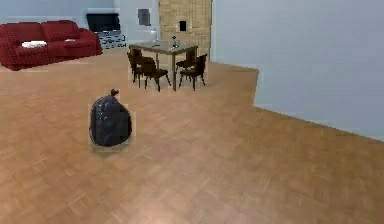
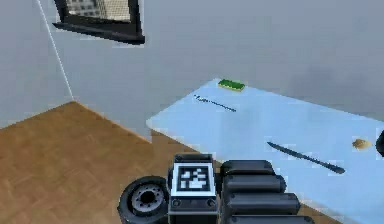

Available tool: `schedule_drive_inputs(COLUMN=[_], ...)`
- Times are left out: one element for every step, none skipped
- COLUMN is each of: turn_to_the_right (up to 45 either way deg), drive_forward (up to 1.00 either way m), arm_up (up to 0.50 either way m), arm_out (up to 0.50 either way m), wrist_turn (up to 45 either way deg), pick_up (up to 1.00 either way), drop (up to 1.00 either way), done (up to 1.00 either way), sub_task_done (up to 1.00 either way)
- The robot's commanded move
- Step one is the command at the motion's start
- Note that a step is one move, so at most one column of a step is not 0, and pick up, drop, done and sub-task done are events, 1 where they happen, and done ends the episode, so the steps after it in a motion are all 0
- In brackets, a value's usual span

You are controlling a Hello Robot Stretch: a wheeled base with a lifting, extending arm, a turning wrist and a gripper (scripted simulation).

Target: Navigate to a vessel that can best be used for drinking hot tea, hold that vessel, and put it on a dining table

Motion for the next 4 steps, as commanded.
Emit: schedule_drive_inputs(turn_to_the_right=[-36.0, 0.0, -18.0, 0.0], drive_forward=[0.00, 1.00, 0.00, 0.10], arm_up=[0.00, 0.00, 0.00, 0.00], arm_out=[0.00, 0.00, 0.00, 0.00], wrist_turn=[0.0, 0.0, 0.0, 0.0], pick_up=[0.00, 0.00, 0.00, 0.00], drop=[0.00, 0.00, 0.00, 0.00], done=[0.00, 0.00, 0.00, 0.00], sub_task_done=[0.00, 0.00, 0.00, 0.00])
